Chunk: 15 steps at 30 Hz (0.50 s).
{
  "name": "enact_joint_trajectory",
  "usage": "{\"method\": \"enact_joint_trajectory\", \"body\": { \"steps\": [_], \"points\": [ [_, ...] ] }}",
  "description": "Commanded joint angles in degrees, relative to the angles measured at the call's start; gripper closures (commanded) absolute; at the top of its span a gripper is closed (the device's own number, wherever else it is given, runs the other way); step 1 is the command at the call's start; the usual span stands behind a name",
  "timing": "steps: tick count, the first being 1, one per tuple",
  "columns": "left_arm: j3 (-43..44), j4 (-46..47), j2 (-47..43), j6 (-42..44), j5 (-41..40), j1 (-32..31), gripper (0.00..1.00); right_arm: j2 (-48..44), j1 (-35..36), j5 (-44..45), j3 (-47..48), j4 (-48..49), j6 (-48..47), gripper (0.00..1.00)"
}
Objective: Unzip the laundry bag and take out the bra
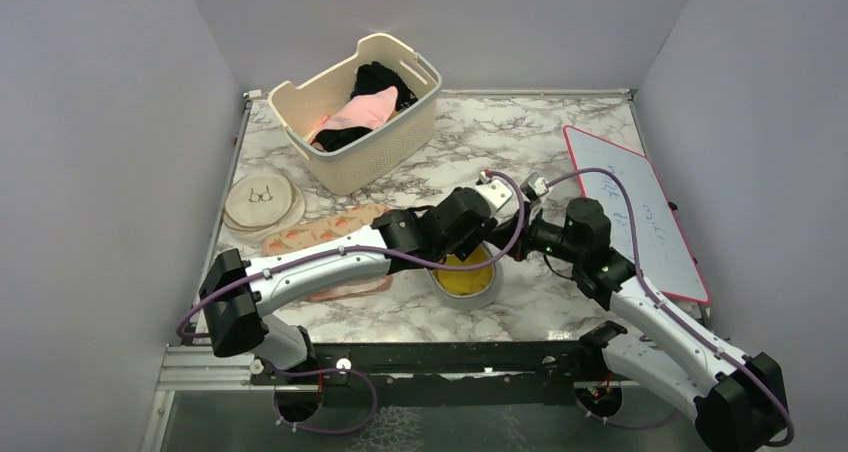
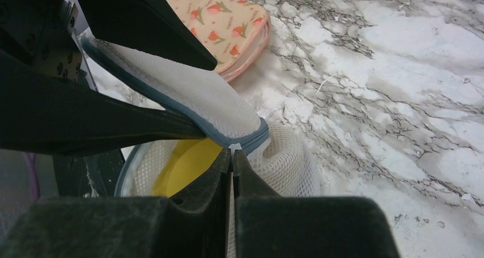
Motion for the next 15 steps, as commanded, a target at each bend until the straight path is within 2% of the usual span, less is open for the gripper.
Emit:
{"method": "enact_joint_trajectory", "body": {
  "steps": [1,11,15],
  "points": [
    [1.8,-0.7,-0.4,0.7,0.2,-0.1,0.64,-1.5,-0.4,-1.9,0.7,0.1,-0.7,0.99],
    [0.7,-0.7,-5.2,2.0,1.7,-0.1,1.0,-1.3,-0.4,2.9,-0.2,1.3,0.8,0.99],
    [0.1,-0.7,-8.5,3.0,1.7,-0.2,1.0,0.4,-0.4,3.5,-0.4,2.6,1.2,0.99]
  ]
}}
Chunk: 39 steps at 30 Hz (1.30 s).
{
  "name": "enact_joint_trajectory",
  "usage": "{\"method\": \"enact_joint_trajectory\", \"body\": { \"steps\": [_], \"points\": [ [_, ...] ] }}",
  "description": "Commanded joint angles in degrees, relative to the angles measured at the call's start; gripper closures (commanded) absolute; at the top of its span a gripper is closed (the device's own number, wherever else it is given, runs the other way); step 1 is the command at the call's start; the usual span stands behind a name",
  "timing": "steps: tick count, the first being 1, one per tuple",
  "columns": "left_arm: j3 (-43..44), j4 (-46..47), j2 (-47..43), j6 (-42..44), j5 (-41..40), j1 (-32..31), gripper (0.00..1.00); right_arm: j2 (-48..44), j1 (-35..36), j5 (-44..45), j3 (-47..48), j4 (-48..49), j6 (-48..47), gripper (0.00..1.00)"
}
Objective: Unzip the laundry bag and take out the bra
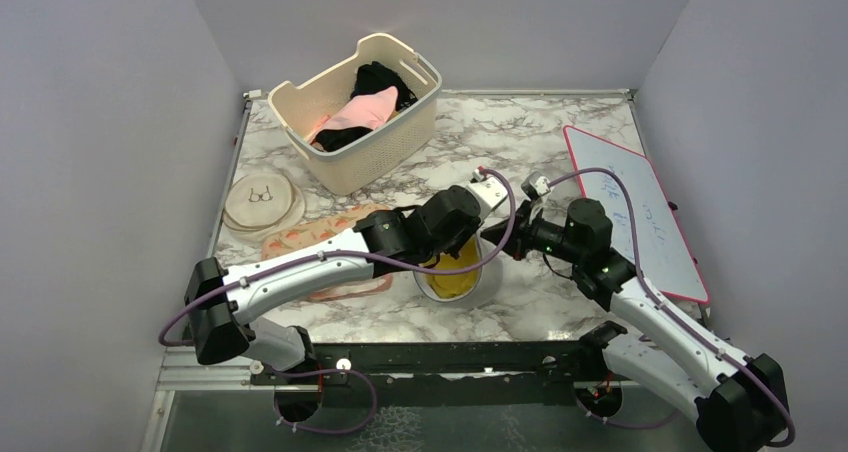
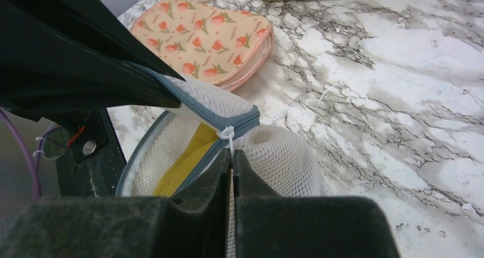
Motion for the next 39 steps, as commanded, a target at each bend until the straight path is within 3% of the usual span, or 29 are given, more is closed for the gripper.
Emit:
{"method": "enact_joint_trajectory", "body": {
  "steps": [1,9,20,24,28,31,36,39],
  "points": [
    [-0.2,0.0,-6.4,2.1,0.4,0.0,1.0,1.9,-0.5,2.0,-0.1,2.2,0.6,0.99],
    [-1.3,0.7,-10.7,5.9,6.2,-0.2,1.0,7.4,-0.4,-3.3,3.4,3.6,-1.8,0.99],
    [-4.3,1.4,-11.2,4.1,-2.3,-0.2,1.0,4.4,-0.4,-3.4,4.1,2.7,-1.2,0.99],
    [-5.3,1.3,-9.6,3.6,-5.2,-0.2,0.86,3.4,-0.4,-5.4,3.5,1.7,-1.6,0.99],
    [-4.2,1.1,-7.1,3.7,-4.9,-0.2,0.66,3.2,-0.5,-6.4,2.5,1.5,-1.4,0.99],
    [-3.5,1.1,-5.3,3.6,-3.4,-0.2,0.57,3.0,-0.4,-7.3,2.3,1.6,-1.2,0.99],
    [-2.4,0.9,-2.6,3.7,-1.7,-0.2,0.52,2.9,-0.4,-8.0,2.3,1.5,-1.2,0.99],
    [-2.3,0.2,-1.5,3.7,-1.7,-0.2,0.56,2.6,-0.5,-8.0,2.3,1.3,-1.3,0.99]
  ]
}}
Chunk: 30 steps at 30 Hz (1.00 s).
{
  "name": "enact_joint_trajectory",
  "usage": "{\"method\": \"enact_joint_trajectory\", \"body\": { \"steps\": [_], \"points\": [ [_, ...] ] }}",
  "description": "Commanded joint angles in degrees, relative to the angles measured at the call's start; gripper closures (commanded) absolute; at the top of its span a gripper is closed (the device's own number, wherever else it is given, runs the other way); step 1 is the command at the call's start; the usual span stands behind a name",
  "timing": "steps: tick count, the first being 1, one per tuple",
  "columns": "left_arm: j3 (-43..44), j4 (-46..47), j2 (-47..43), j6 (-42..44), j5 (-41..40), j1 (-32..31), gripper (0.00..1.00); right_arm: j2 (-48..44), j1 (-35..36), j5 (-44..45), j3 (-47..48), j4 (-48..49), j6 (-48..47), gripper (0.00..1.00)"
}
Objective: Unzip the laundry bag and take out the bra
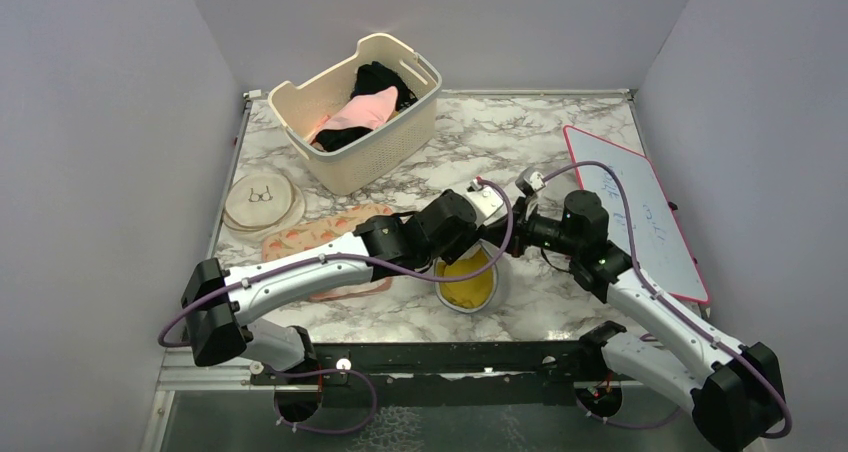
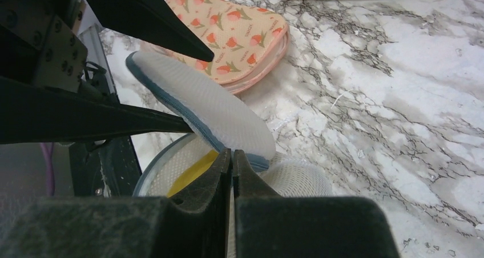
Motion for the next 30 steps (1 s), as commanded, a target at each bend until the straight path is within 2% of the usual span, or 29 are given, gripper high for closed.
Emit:
{"method": "enact_joint_trajectory", "body": {
  "steps": [1,5,10,17,25,30],
  "points": [
    [2.1,-0.7,1.5,-0.1,0.8,-0.2,0.59,-1.5,-0.1,-2.5,-0.1,0.4,-0.3,0.99],
    [1.9,-1.4,1.0,0.1,0.3,-0.2,0.83,-2.2,-0.1,-1.3,-0.2,0.1,0.0,0.99],
    [1.4,-1.3,-1.5,1.2,1.4,-0.3,1.0,-1.6,0.0,0.3,-0.2,0.4,1.0,0.99],
    [1.0,-1.3,-5.9,3.4,3.1,-0.8,1.0,2.4,0.0,0.9,1.3,0.1,1.1,0.99],
    [1.0,-1.1,-8.0,5.0,10.5,-2.1,1.0,8.4,-0.1,-3.5,4.2,0.7,0.6,0.99],
    [2.0,-1.2,-7.5,5.5,9.2,-2.8,1.0,11.1,0.0,0.5,6.6,-1.7,-0.8,0.99]
  ]
}}
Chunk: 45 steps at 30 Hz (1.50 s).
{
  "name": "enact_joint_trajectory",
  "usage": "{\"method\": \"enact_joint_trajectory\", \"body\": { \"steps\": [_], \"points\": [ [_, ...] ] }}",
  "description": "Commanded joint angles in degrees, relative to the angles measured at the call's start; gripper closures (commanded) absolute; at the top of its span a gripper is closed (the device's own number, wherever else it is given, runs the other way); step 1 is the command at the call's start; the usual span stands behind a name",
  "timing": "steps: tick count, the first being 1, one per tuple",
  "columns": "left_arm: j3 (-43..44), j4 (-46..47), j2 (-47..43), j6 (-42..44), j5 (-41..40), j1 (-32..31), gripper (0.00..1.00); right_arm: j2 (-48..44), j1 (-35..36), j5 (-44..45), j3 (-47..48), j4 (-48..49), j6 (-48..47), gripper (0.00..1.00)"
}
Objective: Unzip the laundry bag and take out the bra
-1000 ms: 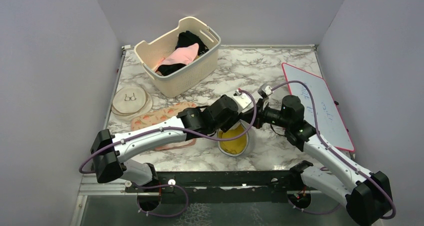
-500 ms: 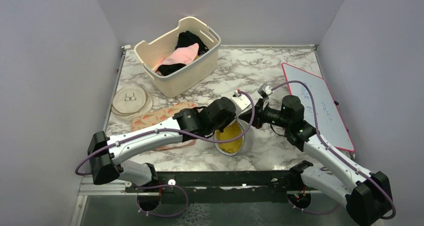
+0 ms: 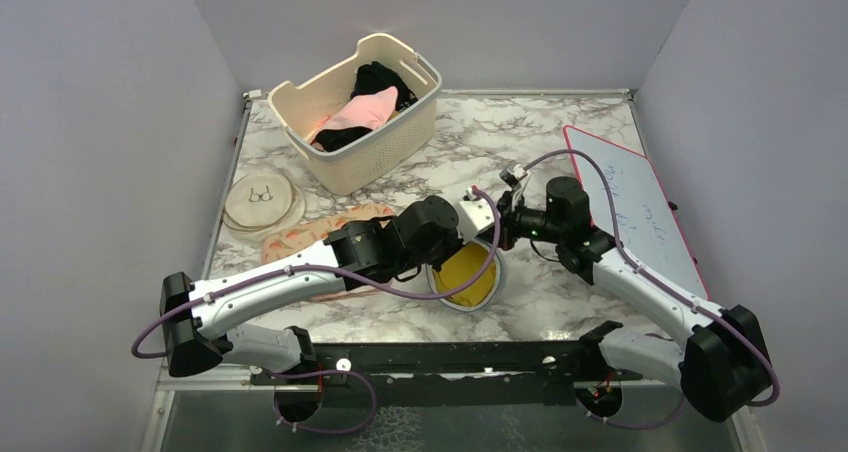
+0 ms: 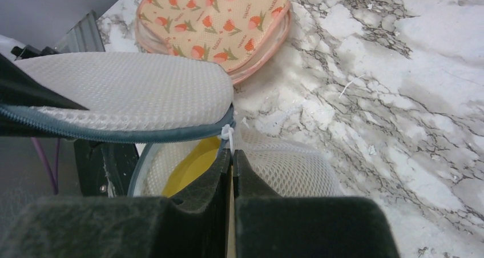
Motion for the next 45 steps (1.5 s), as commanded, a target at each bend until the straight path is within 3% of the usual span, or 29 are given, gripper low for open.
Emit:
{"method": "enact_joint_trajectory", "body": {
  "steps": [1,6,12,15,20,26,31,35,39,45],
  "points": [
    [1.9,1.2,-0.7,1.2,1.4,-0.9,1.0,2.3,-0.1,3.2,3.6,-2.2,-1.7,0.99],
    [1.5,1.7,-0.7,0.5,-3.1,-0.9,1.0,4.8,-0.1,2.3,6.5,-7.7,-3.1,0.96],
    [2.0,2.4,-0.5,-3.3,-7.4,-0.5,1.0,0.9,-0.1,5.3,6.0,-11.3,-1.6,0.75],
    [4.0,-0.2,1.1,-5.9,-5.9,0.7,1.0,-2.4,-0.1,10.7,7.5,-15.6,-1.0,0.66],
    [12.4,-8.7,6.7,-9.4,-2.9,4.4,1.0,-6.3,-0.2,22.9,12.3,-26.5,2.6,0.44],
    [18.2,-12.8,10.9,-12.4,4.9,10.8,1.0,-7.7,-0.1,18.2,13.2,-32.2,1.8,0.33],
    [20.3,-14.4,14.5,-13.4,6.2,12.7,1.0,-4.5,0.0,11.5,10.7,-35.4,5.5,0.25],
    [20.9,-14.6,16.9,-13.8,6.4,13.1,1.0,-7.9,0.0,13.5,7.1,-33.2,8.1,0.24],
    [21.4,-14.6,17.5,-13.9,6.0,13.2,1.0,-4.4,0.1,15.2,8.2,-35.7,10.3,0.38],
    [21.3,-15.0,17.9,-12.7,4.3,13.9,1.0,-5.7,0.0,14.2,3.7,-31.2,13.6,0.44]
  ]
}}
